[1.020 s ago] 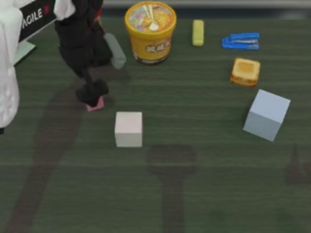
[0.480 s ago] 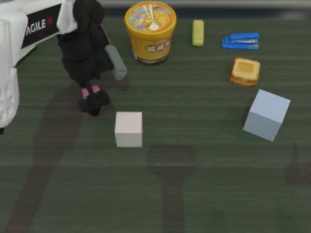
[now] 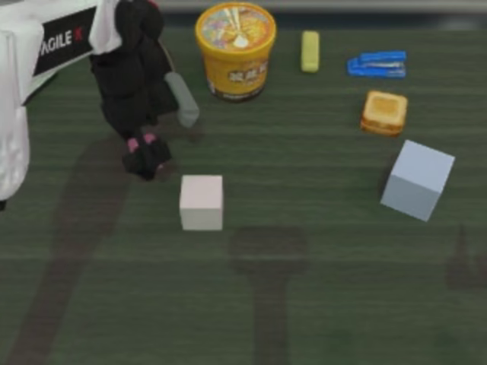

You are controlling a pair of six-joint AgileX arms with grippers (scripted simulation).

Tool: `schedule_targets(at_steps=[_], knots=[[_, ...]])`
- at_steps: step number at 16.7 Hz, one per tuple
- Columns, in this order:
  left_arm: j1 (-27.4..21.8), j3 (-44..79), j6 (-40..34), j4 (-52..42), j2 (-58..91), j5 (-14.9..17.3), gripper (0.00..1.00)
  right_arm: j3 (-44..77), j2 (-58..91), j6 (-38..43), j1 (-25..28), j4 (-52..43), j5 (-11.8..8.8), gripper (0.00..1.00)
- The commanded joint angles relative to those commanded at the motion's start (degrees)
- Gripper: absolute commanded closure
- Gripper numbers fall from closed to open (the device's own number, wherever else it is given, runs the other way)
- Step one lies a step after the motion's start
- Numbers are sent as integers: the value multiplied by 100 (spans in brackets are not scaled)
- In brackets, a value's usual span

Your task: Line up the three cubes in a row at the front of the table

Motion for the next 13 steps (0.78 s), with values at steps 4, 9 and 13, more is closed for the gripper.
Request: schedule_targets(at_steps=[4, 9, 13], knots=[[0, 0, 0, 0, 0, 0, 98, 0, 0, 0, 0, 0, 0, 0], [0, 0, 0, 0, 0, 0, 100, 0, 0, 0, 0, 0, 0, 0], [-4, -20, -82, -139, -230, 88, 100, 0, 0, 0, 0, 0, 0, 0]])
